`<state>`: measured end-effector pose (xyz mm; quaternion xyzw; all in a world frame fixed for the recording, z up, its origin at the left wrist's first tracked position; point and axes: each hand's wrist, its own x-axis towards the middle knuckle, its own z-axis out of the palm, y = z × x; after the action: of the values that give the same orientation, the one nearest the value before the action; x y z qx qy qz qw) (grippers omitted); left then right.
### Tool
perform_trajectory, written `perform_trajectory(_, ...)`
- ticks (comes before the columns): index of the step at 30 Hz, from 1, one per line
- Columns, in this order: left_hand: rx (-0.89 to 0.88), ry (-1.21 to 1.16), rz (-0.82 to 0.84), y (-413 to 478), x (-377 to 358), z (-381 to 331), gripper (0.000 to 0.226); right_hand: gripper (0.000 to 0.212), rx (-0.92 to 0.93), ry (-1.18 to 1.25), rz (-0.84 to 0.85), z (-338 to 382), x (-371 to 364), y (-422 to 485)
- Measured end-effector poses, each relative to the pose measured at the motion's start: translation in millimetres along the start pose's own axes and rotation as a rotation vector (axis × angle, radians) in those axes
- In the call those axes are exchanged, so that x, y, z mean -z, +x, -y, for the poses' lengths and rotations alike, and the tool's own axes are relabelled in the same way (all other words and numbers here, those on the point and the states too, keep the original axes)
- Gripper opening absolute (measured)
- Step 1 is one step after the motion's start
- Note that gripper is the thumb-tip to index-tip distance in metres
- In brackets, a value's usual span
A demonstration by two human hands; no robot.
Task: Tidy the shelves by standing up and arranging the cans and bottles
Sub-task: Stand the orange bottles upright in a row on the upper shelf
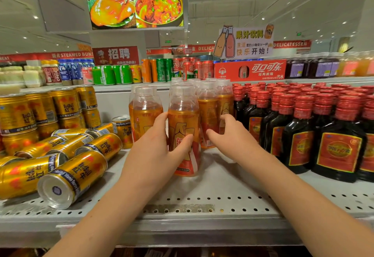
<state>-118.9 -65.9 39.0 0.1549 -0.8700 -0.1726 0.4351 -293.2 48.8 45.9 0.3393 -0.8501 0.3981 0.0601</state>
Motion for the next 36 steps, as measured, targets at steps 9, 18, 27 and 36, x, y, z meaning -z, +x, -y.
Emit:
perform_trajectory(9, -0.039, -0.212, 0.228, 13, -25, -23, 0.056, 0.044, 0.1, 0.417, 0.099, -4, 20, -75)
perform_trajectory(18, -0.382, 0.314, 0.069, 115, -6, -54, 0.028, 0.082, 0.084, 0.046, -0.173, -17, 24, -84)
perform_trajectory(27, -0.425, 0.77, 0.383, 170, -29, -48, 0.063, 0.084, 0.049, 0.024, -0.242, -39, 31, -102)
perform_trajectory(36, -0.347, 0.452, 0.356, 186, -26, -55, 0.046, 0.08, 0.029, 0.009, -0.295, -49, 41, -99)
